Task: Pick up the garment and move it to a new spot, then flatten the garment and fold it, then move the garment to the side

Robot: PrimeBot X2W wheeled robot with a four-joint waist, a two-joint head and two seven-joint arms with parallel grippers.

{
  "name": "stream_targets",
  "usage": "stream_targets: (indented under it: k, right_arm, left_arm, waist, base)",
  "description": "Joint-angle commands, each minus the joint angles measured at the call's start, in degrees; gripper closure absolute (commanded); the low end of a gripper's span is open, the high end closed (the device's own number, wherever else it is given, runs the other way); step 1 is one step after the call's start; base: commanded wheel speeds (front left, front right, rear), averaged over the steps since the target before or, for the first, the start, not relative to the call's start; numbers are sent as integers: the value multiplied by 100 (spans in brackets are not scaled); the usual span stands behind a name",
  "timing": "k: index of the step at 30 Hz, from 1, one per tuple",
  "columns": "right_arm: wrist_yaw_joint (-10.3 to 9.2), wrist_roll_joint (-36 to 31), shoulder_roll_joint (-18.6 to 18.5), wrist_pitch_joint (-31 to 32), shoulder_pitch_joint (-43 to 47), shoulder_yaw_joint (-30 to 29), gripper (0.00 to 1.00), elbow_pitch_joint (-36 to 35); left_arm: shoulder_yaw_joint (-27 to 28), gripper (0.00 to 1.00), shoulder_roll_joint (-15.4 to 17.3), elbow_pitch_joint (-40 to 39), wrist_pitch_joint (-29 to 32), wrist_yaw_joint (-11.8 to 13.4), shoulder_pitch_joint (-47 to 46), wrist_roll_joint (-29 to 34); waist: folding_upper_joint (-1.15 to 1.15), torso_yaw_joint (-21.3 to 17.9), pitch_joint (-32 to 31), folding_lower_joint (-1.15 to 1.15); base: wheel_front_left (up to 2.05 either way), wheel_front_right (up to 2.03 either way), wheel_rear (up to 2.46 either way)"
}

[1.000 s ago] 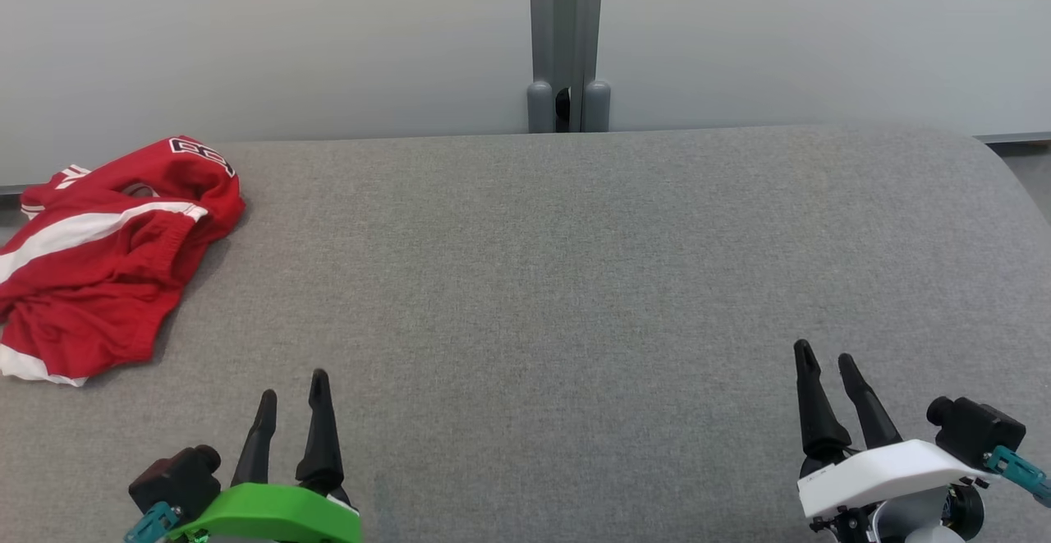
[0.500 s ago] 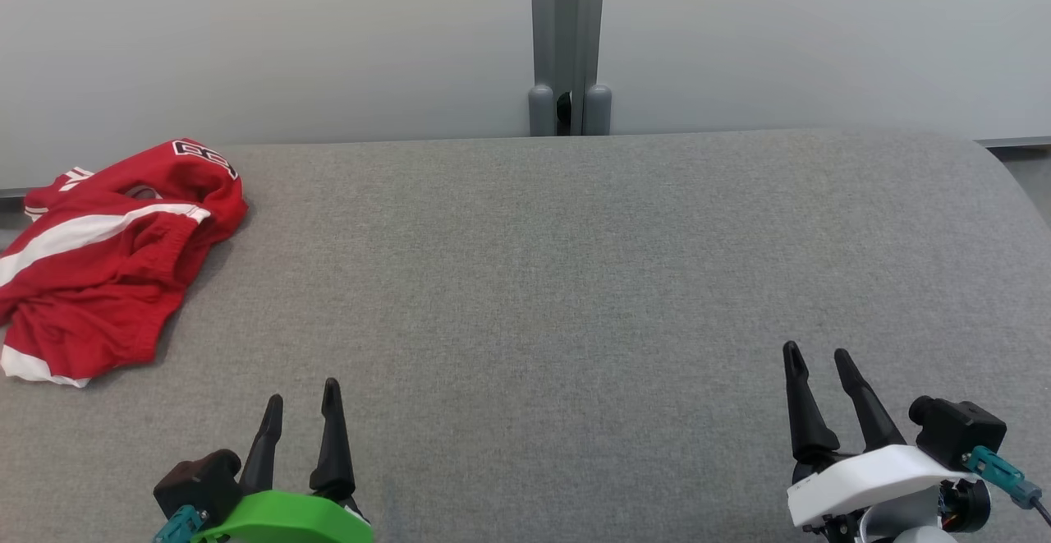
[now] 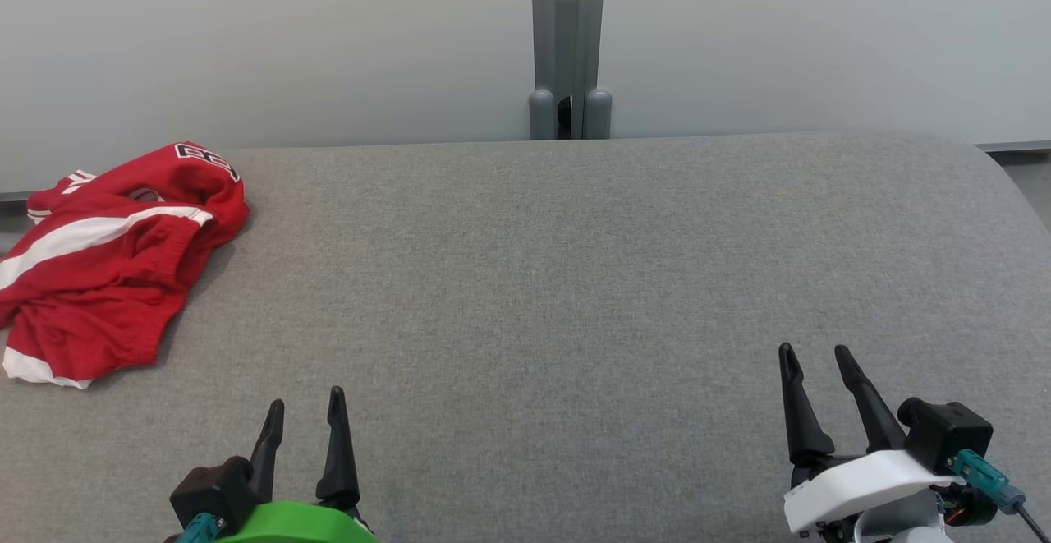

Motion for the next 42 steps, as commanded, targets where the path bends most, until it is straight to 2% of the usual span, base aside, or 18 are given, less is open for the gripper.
stream_targets:
  k: [1, 23, 42]
  right_arm:
    - [2, -130, -34, -57, 31, -5, 0, -8]
    - [1, -913, -39, -284, 93, -1, 0, 93]
    - [1, -842, -38, -273, 22, -28, 0, 276]
  left_arm:
    - [-16, 0, 46, -1, -52, 38, 64, 145]
    - [-118, 0, 51, 239, -276, 99, 118, 740]
    - [-129, 0, 50, 336, -262, 117, 49, 650]
  waist:
    - [0, 0, -3, 0]
    - [0, 2, -52, 0]
    - [0, 16, -40, 0]
  base:
    - [0, 0, 0]
    - [0, 0, 0]
    - [0, 0, 0]
